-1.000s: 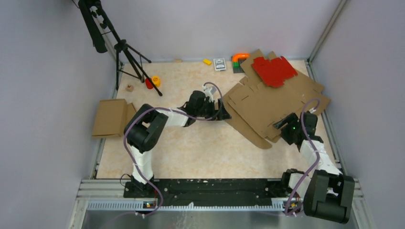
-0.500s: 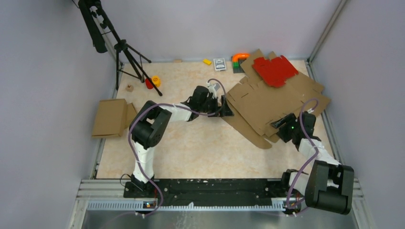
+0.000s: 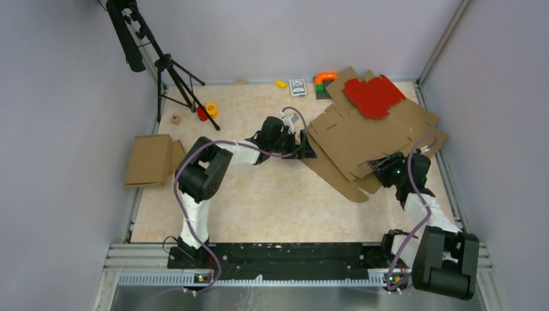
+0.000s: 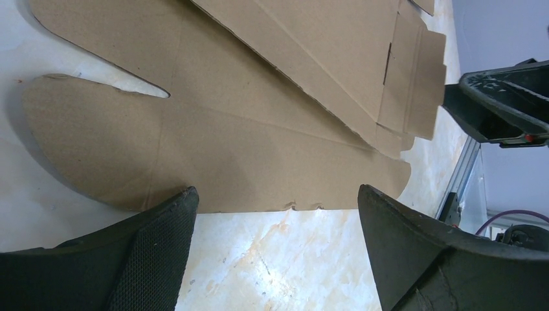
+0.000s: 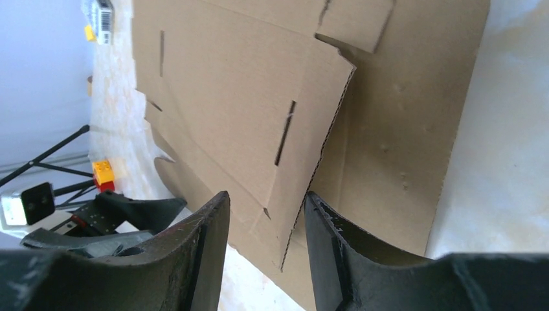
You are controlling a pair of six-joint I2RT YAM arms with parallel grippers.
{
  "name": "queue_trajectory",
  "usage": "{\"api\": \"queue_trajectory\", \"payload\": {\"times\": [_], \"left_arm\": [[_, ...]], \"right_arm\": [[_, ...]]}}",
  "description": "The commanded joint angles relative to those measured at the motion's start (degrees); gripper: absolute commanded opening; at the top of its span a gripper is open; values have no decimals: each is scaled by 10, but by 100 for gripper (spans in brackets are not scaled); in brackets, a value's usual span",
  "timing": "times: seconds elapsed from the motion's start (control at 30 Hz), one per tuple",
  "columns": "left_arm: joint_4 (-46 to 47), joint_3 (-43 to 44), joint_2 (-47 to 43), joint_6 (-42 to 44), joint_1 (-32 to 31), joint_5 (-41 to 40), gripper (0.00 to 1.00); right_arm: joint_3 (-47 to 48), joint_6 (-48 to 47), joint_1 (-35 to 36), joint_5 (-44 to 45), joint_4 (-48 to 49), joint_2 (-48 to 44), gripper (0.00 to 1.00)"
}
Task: Fold the paper box
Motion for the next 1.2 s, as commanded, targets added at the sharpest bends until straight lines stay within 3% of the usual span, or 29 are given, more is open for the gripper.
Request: {"api": "queue_trajectory", "payload": {"times": [0.0,0.13,0.3,0.5,0.6,0.67,0.77,0.83,0.87,1.17], "left_arm": [[-12,3,-24,15,1,-9,93],[-17,3,-26,18,2,-12,93],[-17,2,-31,20,2,-13,94],[-17,1,-31,19,1,-13,94],[-18,1,-33,19,2,-14,94],[-19,0,-34,21,2,-15,94],[-20,-2,-40,25,2,-21,94],[-20,-5,-44,27,2,-25,94],[-20,-7,-47,28,2,-27,94],[11,-50,-94,37,2,-60,94]], "right_arm": [[16,14,-5,-16,35,42,45],[10,24,-5,-22,53,63,48],[-5,15,-5,13,37,69,60],[-45,26,-5,20,105,98,61],[-36,31,-5,5,130,125,55],[-29,40,-5,-11,153,135,39],[-5,52,-4,-24,164,135,30],[19,55,-4,-35,158,131,5],[33,56,-4,-38,148,127,0],[174,72,-4,-90,48,39,0]]}}
